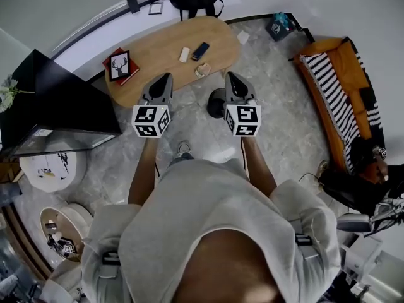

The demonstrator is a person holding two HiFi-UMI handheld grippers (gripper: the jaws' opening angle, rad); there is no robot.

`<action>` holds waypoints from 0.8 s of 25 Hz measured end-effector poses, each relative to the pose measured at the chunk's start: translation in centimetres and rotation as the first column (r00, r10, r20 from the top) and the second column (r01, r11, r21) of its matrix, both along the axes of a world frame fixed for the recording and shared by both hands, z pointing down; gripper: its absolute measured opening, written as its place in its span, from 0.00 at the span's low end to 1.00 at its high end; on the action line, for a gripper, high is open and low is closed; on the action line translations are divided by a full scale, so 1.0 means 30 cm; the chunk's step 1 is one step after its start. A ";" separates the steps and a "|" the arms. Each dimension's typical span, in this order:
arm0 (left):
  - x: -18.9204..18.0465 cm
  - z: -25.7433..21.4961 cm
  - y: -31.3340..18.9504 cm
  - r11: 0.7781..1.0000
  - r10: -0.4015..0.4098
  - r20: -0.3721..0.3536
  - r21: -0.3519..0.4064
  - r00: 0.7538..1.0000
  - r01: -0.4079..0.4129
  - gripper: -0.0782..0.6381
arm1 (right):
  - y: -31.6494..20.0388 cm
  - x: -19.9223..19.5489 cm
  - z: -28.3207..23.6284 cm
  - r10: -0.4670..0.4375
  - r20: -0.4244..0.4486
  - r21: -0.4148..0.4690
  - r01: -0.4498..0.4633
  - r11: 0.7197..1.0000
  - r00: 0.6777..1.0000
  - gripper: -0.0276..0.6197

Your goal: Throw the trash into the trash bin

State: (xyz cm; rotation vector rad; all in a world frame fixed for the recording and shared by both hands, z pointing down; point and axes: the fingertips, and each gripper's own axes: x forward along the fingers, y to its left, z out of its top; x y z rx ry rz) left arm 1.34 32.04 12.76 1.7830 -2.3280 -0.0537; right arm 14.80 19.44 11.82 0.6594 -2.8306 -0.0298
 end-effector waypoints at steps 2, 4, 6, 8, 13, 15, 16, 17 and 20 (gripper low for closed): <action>-0.045 0.014 -0.023 1.000 0.015 -0.007 -0.004 1.000 -0.016 0.13 | -0.014 -0.043 0.007 0.013 -0.006 -0.007 -0.013 1.000 1.000 0.09; -0.088 0.033 -0.049 1.000 0.025 -0.014 -0.012 1.000 -0.025 0.13 | -0.027 -0.080 0.016 0.019 -0.012 -0.011 -0.020 1.000 1.000 0.09; -0.120 0.044 -0.071 0.999 0.030 -0.022 -0.017 0.999 -0.030 0.13 | -0.045 -0.099 0.034 0.028 -0.026 -0.007 -0.028 1.000 0.999 0.09; -0.140 0.054 -0.086 0.999 0.039 -0.025 -0.021 0.999 -0.040 0.13 | -0.057 -0.113 0.056 0.037 -0.036 -0.014 -0.038 0.999 0.999 0.09; -0.198 0.092 -0.120 0.998 0.053 -0.032 -0.036 0.998 -0.054 0.13 | -0.077 -0.173 0.099 0.045 -0.045 -0.031 -0.046 0.998 0.998 0.09; -0.217 0.109 -0.134 0.998 0.053 -0.036 -0.045 0.998 -0.054 0.13 | -0.085 -0.193 0.114 0.039 -0.049 -0.039 -0.041 0.998 0.998 0.09; -0.226 0.116 -0.145 0.997 0.053 -0.036 -0.049 0.998 -0.054 0.13 | -0.095 -0.202 0.123 0.037 -0.050 -0.044 -0.039 0.998 0.998 0.09; -0.235 0.122 -0.158 0.997 0.053 -0.036 -0.053 0.998 -0.054 0.13 | -0.108 -0.211 0.131 0.036 -0.051 -0.048 -0.039 0.998 0.998 0.09; -0.265 0.139 -0.205 0.997 0.051 -0.038 -0.064 0.998 -0.053 0.13 | -0.160 -0.243 0.156 0.036 -0.052 -0.060 -0.039 0.997 0.998 0.09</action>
